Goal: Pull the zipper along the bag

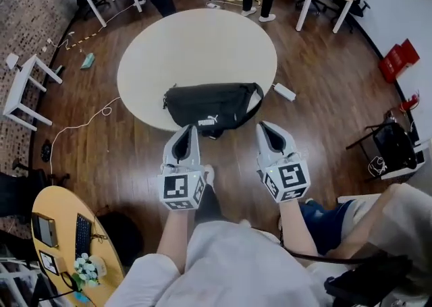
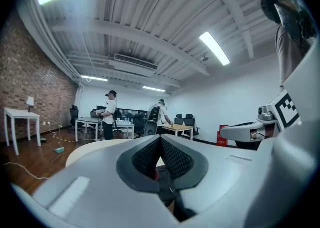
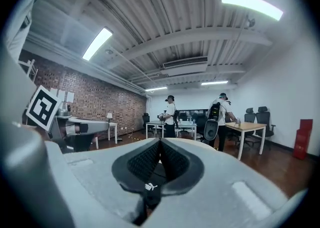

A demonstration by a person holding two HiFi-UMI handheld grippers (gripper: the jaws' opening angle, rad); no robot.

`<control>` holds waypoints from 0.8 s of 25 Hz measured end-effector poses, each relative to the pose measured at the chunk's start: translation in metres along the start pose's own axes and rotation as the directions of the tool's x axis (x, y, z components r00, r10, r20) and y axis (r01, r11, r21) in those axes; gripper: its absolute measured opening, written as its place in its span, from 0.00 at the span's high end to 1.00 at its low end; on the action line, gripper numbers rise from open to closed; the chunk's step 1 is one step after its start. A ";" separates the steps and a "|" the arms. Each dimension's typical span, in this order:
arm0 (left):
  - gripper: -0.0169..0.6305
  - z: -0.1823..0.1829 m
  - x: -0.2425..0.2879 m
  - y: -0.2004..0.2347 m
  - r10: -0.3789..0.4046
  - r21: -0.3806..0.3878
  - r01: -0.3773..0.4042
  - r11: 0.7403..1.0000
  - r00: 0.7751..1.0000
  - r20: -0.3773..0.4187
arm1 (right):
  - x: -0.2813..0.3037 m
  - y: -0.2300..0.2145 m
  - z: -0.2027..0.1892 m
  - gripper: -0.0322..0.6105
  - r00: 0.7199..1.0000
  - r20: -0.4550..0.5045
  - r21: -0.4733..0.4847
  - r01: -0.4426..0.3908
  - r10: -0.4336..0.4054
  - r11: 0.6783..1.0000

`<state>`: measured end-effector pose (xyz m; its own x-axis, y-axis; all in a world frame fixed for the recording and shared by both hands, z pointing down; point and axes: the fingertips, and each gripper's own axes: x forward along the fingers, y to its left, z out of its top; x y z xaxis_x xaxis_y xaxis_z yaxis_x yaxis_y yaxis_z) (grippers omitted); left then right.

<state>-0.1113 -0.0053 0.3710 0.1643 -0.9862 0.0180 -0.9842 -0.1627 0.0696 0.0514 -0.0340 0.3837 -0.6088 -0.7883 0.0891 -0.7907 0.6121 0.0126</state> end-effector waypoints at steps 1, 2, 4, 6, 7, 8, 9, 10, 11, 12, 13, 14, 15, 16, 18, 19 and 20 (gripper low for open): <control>0.95 -0.002 -0.016 -0.014 0.014 -0.010 -0.014 1.000 1.000 -0.001 | -0.019 0.003 -0.002 0.96 1.000 -0.001 0.010 0.002 -0.002 1.000; 0.95 -0.005 -0.033 -0.028 0.022 -0.020 -0.022 1.000 1.000 -0.007 | -0.037 0.009 -0.006 0.96 1.000 -0.007 0.018 -0.002 0.002 1.000; 0.95 -0.007 -0.064 -0.049 0.034 -0.025 -0.034 0.999 0.999 -0.022 | -0.067 0.026 -0.009 0.96 1.000 -0.021 0.022 -0.022 0.022 1.000; 0.95 -0.001 -0.089 -0.061 0.046 -0.017 -0.046 0.999 0.999 -0.021 | -0.087 0.043 -0.005 0.96 0.999 -0.023 0.018 -0.038 0.039 0.999; 0.95 0.003 -0.098 -0.065 0.049 -0.012 -0.049 0.999 0.999 -0.017 | -0.094 0.050 0.000 0.96 0.999 -0.019 0.018 -0.041 0.041 0.999; 0.95 0.007 -0.106 -0.068 0.050 -0.005 -0.050 0.999 0.999 -0.011 | -0.100 0.056 0.005 0.96 0.999 -0.012 0.021 -0.040 0.040 0.999; 0.95 0.011 -0.112 -0.069 0.053 0.003 -0.053 0.999 0.999 -0.005 | -0.103 0.061 0.009 0.96 0.999 -0.004 0.024 -0.038 0.039 0.999; 0.95 0.014 -0.119 -0.069 0.059 0.006 -0.059 0.998 0.998 0.001 | -0.106 0.067 0.013 0.96 0.999 0.004 0.025 -0.037 0.037 0.999; 0.95 0.018 -0.126 -0.067 0.067 0.006 -0.067 0.998 0.998 0.009 | -0.109 0.073 0.017 0.96 0.999 0.012 0.023 -0.036 0.036 0.999; 0.95 0.022 -0.133 -0.064 0.075 0.004 -0.075 0.997 0.997 0.019 | -0.111 0.079 0.020 0.96 0.999 0.019 0.017 -0.035 0.034 0.999; 0.95 0.025 -0.141 -0.061 0.080 0.003 -0.080 0.997 0.996 0.029 | -0.114 0.087 0.023 0.96 0.999 0.025 0.010 -0.034 0.033 0.999; 0.95 0.028 -0.149 -0.058 0.084 0.004 -0.085 0.996 0.996 0.040 | -0.117 0.094 0.026 0.96 0.999 0.032 0.002 -0.033 0.033 0.999; 0.95 0.030 -0.156 -0.056 0.086 0.008 -0.087 0.996 0.995 0.050 | -0.120 0.101 0.029 0.96 0.999 0.040 -0.004 -0.031 0.032 0.999; 0.95 0.033 -0.161 -0.053 0.085 0.015 -0.086 0.996 0.995 0.060 | -0.122 0.107 0.032 0.96 0.998 0.049 -0.007 -0.030 0.030 1.000; 0.95 0.038 -0.170 -0.049 0.079 0.030 -0.082 0.996 0.994 0.077 | -0.124 0.118 0.035 0.96 0.998 0.056 -0.009 -0.029 0.029 1.000; 0.95 0.040 -0.174 -0.046 0.077 0.032 -0.080 0.996 0.994 0.081 | -0.124 0.124 0.035 0.96 0.998 0.053 -0.012 -0.031 0.032 0.999; 0.95 0.040 -0.178 -0.044 0.076 0.031 -0.079 0.996 0.994 0.083 | -0.124 0.130 0.033 0.96 0.998 0.047 -0.015 -0.035 0.035 0.999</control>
<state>-0.0999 0.1762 0.3250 0.0831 -0.9947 -0.0599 -0.9957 -0.0854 0.0373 0.0220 0.1407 0.3413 -0.6387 -0.7683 0.0424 -0.7680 0.6399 0.0249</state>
